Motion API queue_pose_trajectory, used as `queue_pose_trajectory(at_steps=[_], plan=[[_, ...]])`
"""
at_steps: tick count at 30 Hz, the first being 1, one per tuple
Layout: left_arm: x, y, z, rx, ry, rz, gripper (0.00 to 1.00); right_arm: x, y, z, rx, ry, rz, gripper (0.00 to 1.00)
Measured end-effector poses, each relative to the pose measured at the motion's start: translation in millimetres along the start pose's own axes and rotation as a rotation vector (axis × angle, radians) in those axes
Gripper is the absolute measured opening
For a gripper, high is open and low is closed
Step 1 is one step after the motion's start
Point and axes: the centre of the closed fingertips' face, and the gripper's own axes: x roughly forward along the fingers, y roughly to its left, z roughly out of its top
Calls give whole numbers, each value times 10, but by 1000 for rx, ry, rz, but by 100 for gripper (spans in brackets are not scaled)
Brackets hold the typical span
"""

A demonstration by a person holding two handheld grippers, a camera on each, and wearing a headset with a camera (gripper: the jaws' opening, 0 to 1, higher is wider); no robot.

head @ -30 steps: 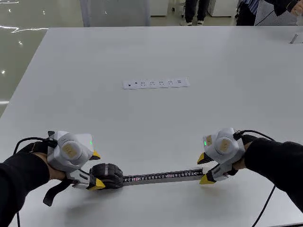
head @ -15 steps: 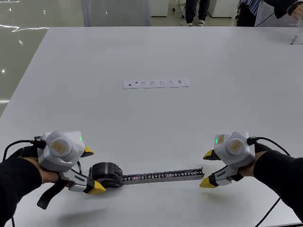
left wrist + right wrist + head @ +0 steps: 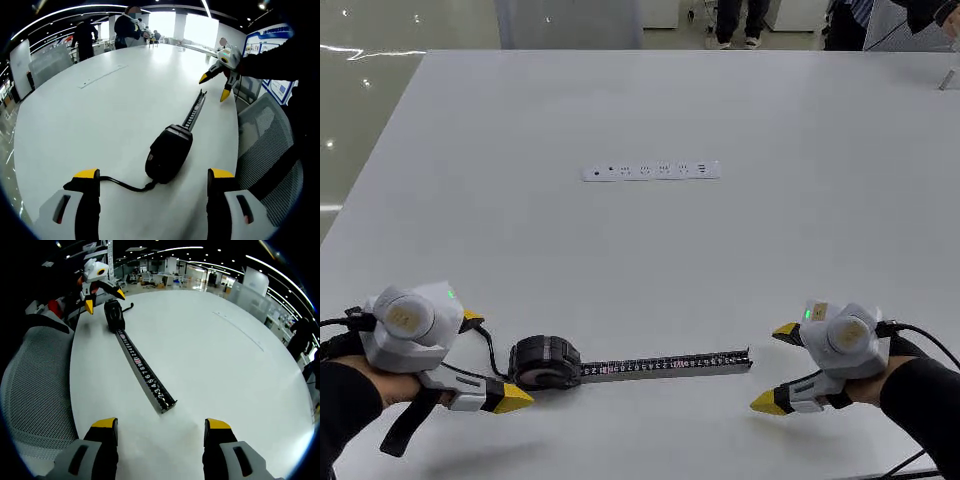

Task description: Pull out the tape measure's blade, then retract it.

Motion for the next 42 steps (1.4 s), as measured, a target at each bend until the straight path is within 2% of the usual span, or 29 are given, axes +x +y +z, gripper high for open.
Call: queue_pose_trajectory(at_steps=[3,6,9,12,14,15,20,23,28,30,36,37,42], plan=[[-41,3,-54,-48,-17,20,89,-49,12,-18,21,-21,-14,71],[-86,35,-105,-140,-42,63,99,-99,39,-54,48,-36,-15,73],[-158,45,-142,-207,-93,79,99,-157,42,-82,71,-62,-28,79],[-222,46,-228,-243,-102,89,99,-235,48,-79,79,-87,-43,83],[-272,70,-243,-207,-132,118,99,-275,42,-93,105,-104,-45,87],[-294,78,-261,-198,-133,131,99,-293,33,-101,107,-107,-48,89],[-387,82,-337,-204,-144,147,99,-420,25,-111,129,-138,-67,95],[-434,82,-370,-195,-145,159,99,-463,41,-118,118,-150,-78,99],[-506,61,-435,-172,-142,175,99,-551,85,-158,129,-154,-73,99],[-541,57,-462,-178,-146,172,99,-593,95,-137,101,-180,-79,99],[-619,97,-547,-196,-149,187,99,-619,105,-235,117,-152,-77,99],[-629,105,-564,-198,-148,190,99,-657,138,-201,115,-157,-84,99],[-649,109,-581,-212,-150,195,99,-689,57,-246,142,-186,-98,99]])
